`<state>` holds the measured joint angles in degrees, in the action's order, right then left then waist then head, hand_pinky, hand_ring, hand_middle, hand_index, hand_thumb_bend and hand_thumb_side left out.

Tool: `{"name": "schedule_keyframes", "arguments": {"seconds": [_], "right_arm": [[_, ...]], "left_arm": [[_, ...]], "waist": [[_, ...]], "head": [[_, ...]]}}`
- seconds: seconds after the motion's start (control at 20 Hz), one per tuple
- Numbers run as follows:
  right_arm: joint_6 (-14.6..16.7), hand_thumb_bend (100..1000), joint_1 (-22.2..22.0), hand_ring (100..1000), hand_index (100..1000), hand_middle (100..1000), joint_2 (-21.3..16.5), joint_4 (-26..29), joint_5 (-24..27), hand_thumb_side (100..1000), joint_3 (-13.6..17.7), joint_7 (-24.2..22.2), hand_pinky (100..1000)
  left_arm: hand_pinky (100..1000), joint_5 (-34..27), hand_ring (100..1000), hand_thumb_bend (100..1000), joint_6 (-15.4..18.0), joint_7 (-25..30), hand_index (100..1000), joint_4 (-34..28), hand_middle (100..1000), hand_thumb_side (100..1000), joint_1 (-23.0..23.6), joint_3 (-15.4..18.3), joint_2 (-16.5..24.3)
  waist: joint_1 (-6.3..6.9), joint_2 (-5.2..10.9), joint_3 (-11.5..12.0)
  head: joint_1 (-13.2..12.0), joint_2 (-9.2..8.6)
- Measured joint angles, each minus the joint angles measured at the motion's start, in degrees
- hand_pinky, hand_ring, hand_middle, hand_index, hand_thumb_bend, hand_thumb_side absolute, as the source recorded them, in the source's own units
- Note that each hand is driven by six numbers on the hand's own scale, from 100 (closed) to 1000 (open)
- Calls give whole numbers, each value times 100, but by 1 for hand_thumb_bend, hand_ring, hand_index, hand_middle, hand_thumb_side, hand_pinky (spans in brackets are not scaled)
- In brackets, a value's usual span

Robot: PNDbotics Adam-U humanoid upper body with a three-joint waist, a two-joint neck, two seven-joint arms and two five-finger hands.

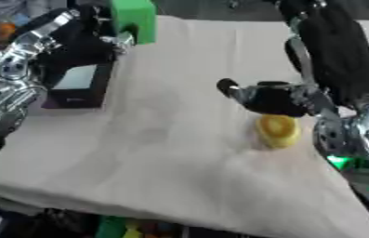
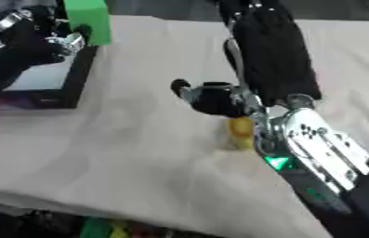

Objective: Pick up the objects with one hand, pass them to the other hand, and then place them into the box on the other side of the table.

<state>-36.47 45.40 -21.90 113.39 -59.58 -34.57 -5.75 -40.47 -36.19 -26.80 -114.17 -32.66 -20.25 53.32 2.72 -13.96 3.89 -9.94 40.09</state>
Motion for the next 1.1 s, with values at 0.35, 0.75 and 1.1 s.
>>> {"name": "schedule_keyframes", "arguments": {"seconds": [0.35,0.75,1.1], "right_arm": [[-122,649,4,930,844,894,-123,1,265,331,154,209,842],[-195,651,1,920,829,884,-182,2,468,313,293,730,830],[-233,654,-9,918,826,882,-247,2,601,313,375,1000,829]], "left_arm": [[1000,-206,743,100,292,-292,334,271,523,246,322,299,159],[1000,-290,748,100,602,-603,339,1149,527,245,390,413,152],[1000,-59,761,100,675,-675,393,1876,547,245,272,410,59]], "waist": [[-2,-30,-83],[-3,-68,-159],[-3,-95,-252]], "head": [[-254,-54],[-420,-98],[-516,-99]]}}
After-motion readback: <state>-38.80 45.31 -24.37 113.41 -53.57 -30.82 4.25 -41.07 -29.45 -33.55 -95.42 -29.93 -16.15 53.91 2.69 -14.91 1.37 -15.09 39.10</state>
